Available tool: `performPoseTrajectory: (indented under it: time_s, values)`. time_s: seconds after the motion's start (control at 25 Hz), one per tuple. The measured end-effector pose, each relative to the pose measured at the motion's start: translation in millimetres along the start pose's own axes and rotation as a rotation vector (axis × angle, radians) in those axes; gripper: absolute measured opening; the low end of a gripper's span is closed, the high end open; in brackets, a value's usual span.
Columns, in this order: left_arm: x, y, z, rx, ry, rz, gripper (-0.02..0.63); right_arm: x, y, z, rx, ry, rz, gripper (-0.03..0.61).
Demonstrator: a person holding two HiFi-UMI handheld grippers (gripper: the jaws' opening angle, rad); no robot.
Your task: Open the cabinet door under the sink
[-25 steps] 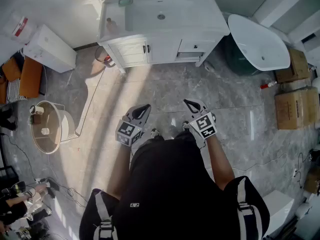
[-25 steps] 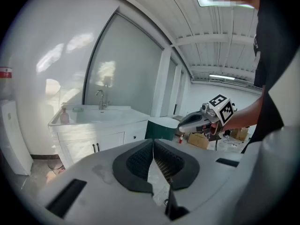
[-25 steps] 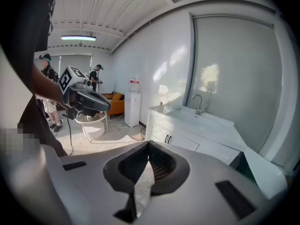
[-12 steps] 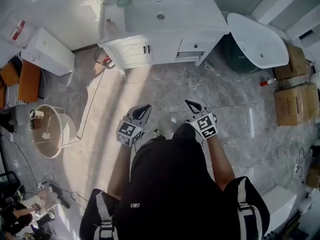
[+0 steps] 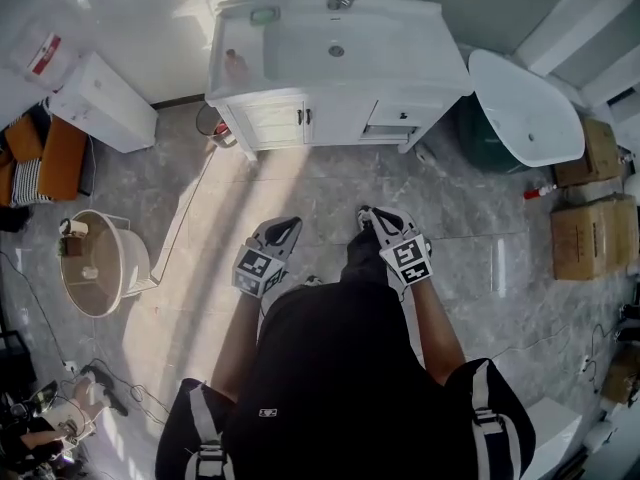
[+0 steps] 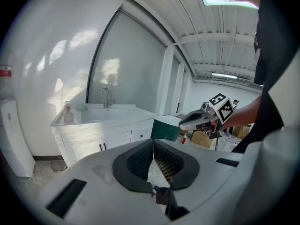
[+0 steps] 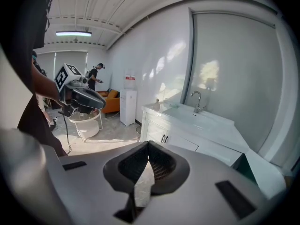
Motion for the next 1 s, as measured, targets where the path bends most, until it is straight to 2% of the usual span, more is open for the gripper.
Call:
performPoseTrajectory:
  time_s: [0.16, 0.36, 0.52, 0.6, 0.76, 0.88, 1.0]
  values:
    - [19, -7, -19, -0.006, -0.019, 0.027, 0.017, -21, -9, -30, 0.003, -0.042, 0.023, 0.060]
    - [52, -25, -53, -0.005, -0.090, 0.101, 0.016, -53, -24, -74, 0.018, -0.147, 0.110, 0.060]
    - [76, -45, -72, -0.020, -0.159, 0.152, 0.017, -78, -35, -117, 0.073, -0.258, 0.170, 0.060]
    - [85, -51, -79, -0.040, -0.193, 0.185, 0.017, -94, -45, -134, 0.094, -0.284, 0.200, 0.060]
    - [104, -45, -89, -0.045, -0.268, 0.247, 0.017, -118, -69, -169, 0.086, -0.330, 0.193, 0.060]
    - [111, -37, -99, -0.038, -0.301, 0.296, 0.017, -124, -75, -185, 0.081, -0.362, 0.233, 0.060]
    - [129, -32, -119, -0.006, -0.326, 0.298, 0.017, -126, -71, -197, 0.086, -0.409, 0.256, 0.060]
Point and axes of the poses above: the fingertips, and each gripper's own axes: z backward along the fingers, x to its left, y out of its underside, the point moved 3 cm from there along z, backward along the fingers, and after that the axes turned 13 degrees about x, right-handed, at the moved point
